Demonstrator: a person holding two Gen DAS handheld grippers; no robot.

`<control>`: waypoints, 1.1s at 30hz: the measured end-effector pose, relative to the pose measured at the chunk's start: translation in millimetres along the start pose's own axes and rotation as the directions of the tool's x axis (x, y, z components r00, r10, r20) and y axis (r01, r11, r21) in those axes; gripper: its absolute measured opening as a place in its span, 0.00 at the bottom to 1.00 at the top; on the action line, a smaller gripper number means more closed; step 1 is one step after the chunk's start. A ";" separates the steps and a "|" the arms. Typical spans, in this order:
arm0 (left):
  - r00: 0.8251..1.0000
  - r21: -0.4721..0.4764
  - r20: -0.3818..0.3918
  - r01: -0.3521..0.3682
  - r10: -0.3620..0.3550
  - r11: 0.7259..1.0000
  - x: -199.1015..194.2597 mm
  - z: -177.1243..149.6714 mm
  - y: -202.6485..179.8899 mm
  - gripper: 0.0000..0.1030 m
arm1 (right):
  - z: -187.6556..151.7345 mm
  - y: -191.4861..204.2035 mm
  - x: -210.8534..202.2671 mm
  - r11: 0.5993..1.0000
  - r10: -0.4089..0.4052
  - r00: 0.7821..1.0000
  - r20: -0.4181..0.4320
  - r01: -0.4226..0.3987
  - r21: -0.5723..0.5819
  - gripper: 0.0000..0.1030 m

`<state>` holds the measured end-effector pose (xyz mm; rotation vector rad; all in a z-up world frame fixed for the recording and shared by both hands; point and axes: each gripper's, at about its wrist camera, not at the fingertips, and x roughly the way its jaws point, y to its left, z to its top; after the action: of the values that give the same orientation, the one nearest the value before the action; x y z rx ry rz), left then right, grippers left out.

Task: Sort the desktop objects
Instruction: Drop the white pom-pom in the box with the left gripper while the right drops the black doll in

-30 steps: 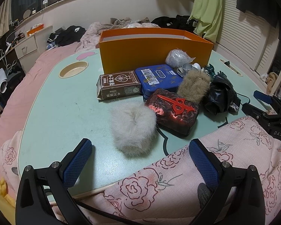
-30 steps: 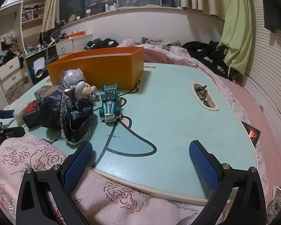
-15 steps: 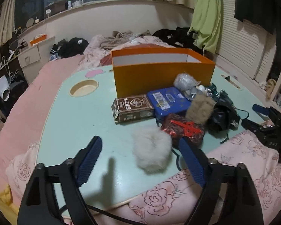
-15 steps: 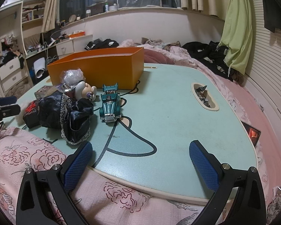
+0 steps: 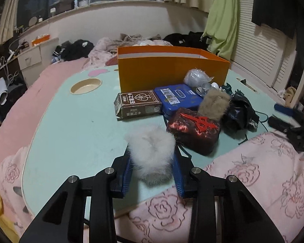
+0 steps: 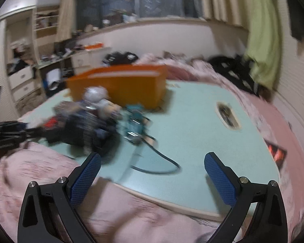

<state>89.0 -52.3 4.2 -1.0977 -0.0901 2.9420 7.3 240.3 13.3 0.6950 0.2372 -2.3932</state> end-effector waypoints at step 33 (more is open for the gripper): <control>0.994 -0.024 0.111 0.019 -0.016 1.000 -38.2 23.8 -2.3 0.35 | 27.2 20.2 -17.9 0.956 0.289 0.955 0.065 -0.285 -0.065 0.16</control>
<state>102.2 -52.0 47.3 -0.9308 -0.1364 2.9921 20.2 224.8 45.9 0.5723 0.1581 -2.1214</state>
